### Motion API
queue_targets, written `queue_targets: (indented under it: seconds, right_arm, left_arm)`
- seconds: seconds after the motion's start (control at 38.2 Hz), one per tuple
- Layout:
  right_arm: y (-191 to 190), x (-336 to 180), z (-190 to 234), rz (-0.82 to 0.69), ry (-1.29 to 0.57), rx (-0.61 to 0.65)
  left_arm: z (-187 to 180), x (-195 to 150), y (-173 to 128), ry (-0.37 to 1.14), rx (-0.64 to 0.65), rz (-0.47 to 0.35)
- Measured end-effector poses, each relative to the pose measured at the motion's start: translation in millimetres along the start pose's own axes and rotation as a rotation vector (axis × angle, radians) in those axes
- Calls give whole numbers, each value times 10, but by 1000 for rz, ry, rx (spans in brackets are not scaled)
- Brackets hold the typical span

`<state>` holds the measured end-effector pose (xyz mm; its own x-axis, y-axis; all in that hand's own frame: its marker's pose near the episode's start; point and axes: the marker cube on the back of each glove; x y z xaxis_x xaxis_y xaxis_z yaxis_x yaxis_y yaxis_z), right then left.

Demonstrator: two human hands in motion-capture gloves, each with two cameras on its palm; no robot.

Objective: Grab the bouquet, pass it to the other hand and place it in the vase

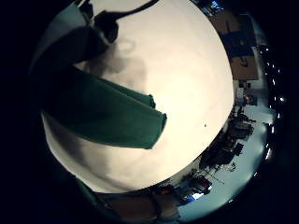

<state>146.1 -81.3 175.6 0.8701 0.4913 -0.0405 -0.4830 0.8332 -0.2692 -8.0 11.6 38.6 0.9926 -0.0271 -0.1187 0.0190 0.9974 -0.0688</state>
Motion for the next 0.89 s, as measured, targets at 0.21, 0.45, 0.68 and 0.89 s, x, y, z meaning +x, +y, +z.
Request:
queue_targets:
  seconds: [0.21,0.45,0.68,0.89]
  right_arm:
    - [30,-32,-70,-14,123,116]
    - [-170,-27,21,-80,162,332]
    - [-101,-13,-67,-97,138,353]
    - [134,-98,-464,-125,-120,402]
  left_arm:
    - [15,-18,22,2,-16,-11]
    - [69,-62,-11,20,-19,-11]
    - [43,-55,-21,25,-8,-3]
    - [-144,61,-53,40,17,26]
